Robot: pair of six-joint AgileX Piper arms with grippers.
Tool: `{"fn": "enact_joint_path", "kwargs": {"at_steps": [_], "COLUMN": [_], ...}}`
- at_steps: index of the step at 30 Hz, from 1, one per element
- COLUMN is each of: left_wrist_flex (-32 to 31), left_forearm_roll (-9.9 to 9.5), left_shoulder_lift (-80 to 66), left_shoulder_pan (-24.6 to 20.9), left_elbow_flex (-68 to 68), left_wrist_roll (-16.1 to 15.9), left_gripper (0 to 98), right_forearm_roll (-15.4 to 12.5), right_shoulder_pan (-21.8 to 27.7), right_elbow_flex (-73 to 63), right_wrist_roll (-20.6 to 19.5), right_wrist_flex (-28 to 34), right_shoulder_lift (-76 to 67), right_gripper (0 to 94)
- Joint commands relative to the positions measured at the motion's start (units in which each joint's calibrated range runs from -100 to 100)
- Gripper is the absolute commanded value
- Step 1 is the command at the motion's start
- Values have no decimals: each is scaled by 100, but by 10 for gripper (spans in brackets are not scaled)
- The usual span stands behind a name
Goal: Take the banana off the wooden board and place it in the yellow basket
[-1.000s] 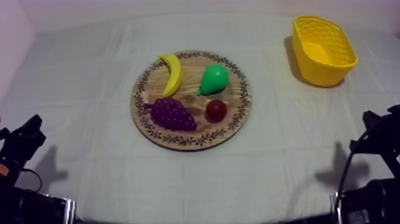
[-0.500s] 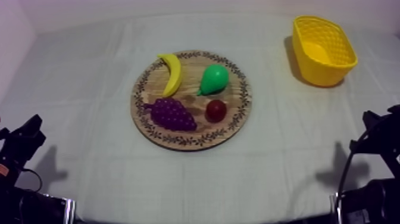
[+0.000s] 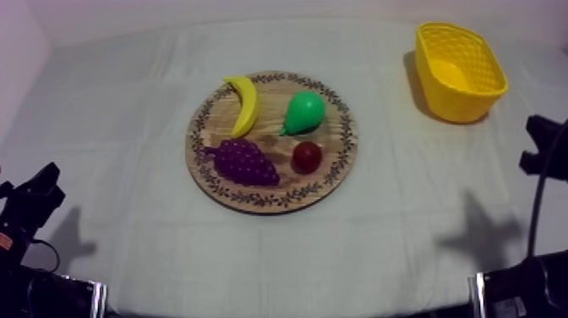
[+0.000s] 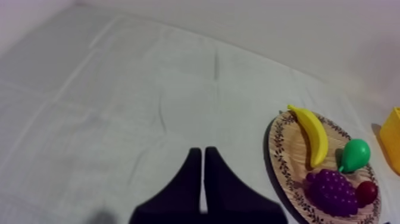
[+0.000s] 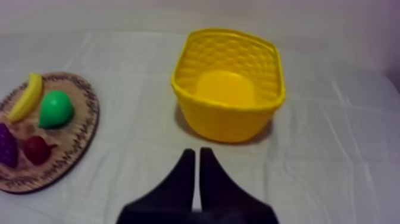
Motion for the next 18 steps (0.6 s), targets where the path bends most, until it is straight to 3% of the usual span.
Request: {"fn": "enact_joint_path", "kwargs": {"at_steps": [1,9,18], "left_wrist_flex": [1,1,1], "left_forearm_roll": [-2,-2,-2], "left_shoulder_lift": [-1,-1,-1], "left_shoulder_pan": [-2,-2,-2], "left_elbow_flex": [1,1,1], "left_wrist_roll": [0,0,0], "left_gripper": [1,1,1], "right_forearm_roll": [-147,-295,341], "right_shoulder_pan": [-35,-401,-1760], "right_elbow_flex": [-1307,-3422,-4387], "right_wrist_roll": [-9,-246,-1028], "right_wrist_flex": [238,1199,1590], "right_shoulder_lift": [718,2327,3511], "right_gripper": [6,6,6]}}
